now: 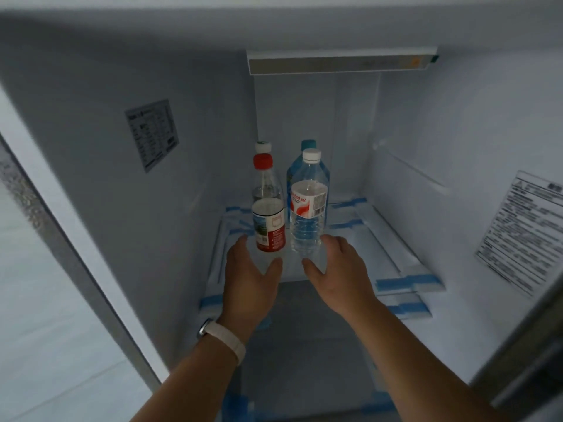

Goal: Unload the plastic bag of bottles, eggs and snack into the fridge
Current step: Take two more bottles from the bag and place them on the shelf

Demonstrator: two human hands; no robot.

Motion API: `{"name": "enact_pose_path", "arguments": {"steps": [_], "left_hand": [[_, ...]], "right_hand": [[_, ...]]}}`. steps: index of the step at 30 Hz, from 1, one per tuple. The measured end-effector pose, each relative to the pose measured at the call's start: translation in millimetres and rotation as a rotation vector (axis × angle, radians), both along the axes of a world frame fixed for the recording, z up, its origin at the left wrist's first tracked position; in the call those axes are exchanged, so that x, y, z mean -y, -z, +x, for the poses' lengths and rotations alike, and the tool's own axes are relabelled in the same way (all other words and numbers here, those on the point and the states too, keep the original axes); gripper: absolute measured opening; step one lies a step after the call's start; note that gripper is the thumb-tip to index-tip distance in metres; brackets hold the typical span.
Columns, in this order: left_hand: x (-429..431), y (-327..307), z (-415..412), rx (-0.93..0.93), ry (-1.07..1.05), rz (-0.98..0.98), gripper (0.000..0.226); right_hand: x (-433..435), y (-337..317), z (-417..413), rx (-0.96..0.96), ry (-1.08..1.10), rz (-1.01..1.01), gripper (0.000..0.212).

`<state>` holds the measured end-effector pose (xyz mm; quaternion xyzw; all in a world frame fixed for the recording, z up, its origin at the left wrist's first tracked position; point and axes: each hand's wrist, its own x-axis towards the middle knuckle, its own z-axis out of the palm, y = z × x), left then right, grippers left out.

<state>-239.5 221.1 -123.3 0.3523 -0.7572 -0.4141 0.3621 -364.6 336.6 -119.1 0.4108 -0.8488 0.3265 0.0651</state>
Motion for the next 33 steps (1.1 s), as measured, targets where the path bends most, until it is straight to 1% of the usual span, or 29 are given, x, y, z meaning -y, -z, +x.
{"name": "enact_pose_path", "arguments": {"steps": [2,4,8,11,14,16,18,21,24,27,30,33], "left_hand": [[-9.9,1.5,17.5,0.043,0.027,-0.068,0.062],[-19.1,4.8,34.1,0.104,0.049,-0.123,0.058],[-38.0,12.7,64.8,0.212,0.087,-0.284,0.046],[-50.3,21.4,82.5,0.350,0.139,-0.413,0.047],[-64.3,25.3,101.3,0.480,0.079,-0.484,0.054],[-73.5,25.0,114.0,0.587,0.059,-0.522,0.059],[-81.2,25.1,128.8,0.662,0.046,-0.565,0.054],[-89.9,27.0,149.4,0.768,0.010,-0.634,0.052],[-97.2,29.8,171.3,0.764,0.010,-0.635,0.050],[-100.2,30.8,195.8,0.755,-0.002,-0.665,0.050],[-100.1,32.7,227.3,0.754,-0.062,-0.643,0.049],[-96.6,34.3,269.9,0.755,-0.133,-0.625,0.048]], "right_hand": [[-13.7,0.6,11.1,-0.076,-0.012,0.051,0.054],[-26.5,0.4,20.2,-0.140,-0.033,0.088,0.054],[-48.8,-2.7,31.8,-0.213,-0.094,0.224,0.057],[-61.9,1.5,44.1,-0.220,-0.156,0.293,0.053],[-70.2,17.1,60.9,-0.217,-0.217,0.298,0.051],[-70.7,26.5,71.3,-0.198,-0.260,0.320,0.057],[-70.6,31.6,82.2,-0.157,-0.319,0.354,0.061],[-73.5,32.4,98.4,-0.157,-0.410,0.376,0.056],[-76.2,29.7,114.2,-0.175,-0.491,0.383,0.053],[-73.1,20.4,138.9,-0.137,-0.561,0.356,0.054],[-68.2,15.3,175.5,-0.133,-0.662,0.380,0.058],[-57.4,13.7,214.7,-0.171,-0.740,0.406,0.055]]}}
